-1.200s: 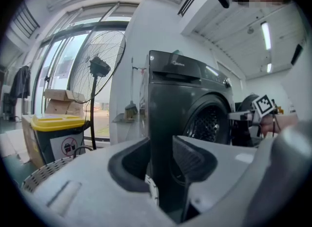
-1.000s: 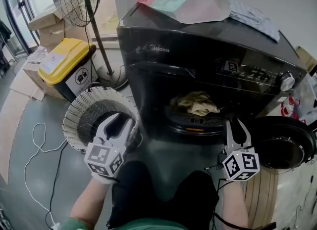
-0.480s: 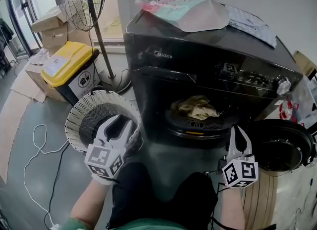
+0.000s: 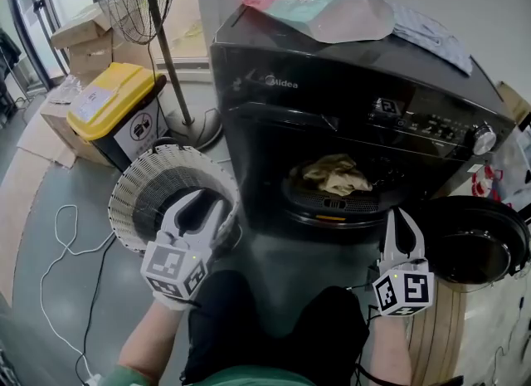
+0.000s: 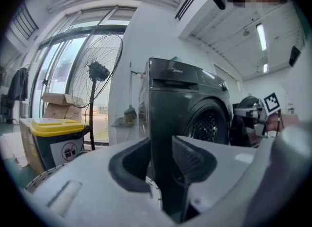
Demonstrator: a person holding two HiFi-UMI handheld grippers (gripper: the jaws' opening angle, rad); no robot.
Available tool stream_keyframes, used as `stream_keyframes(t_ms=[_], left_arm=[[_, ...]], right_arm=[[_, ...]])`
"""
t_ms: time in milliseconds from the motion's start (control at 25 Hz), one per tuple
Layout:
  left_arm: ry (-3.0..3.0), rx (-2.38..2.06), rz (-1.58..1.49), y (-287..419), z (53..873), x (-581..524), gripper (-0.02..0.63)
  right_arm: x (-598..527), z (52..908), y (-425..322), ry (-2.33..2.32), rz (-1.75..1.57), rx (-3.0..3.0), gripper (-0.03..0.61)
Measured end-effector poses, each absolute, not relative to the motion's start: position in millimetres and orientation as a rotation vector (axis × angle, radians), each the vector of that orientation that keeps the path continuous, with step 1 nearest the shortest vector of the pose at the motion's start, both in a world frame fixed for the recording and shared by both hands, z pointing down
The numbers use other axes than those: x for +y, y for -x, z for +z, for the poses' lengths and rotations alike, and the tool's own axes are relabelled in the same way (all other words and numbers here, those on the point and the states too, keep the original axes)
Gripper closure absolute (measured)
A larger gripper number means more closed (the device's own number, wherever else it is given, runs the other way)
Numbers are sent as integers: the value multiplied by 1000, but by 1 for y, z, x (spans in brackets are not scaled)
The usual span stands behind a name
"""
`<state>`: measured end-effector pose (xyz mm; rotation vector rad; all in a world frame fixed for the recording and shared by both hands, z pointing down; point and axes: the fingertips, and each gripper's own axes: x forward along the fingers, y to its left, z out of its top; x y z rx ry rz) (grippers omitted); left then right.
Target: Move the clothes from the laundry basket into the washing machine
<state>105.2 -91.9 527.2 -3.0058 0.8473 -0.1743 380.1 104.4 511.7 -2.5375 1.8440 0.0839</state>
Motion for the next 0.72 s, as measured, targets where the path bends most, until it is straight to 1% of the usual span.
stream_keyframes(t_ms=[720], left_arm=[[3013, 843, -178, -100, 532, -90, 479]], right_arm=[[102, 512, -376, 2512, 80, 1856, 577]])
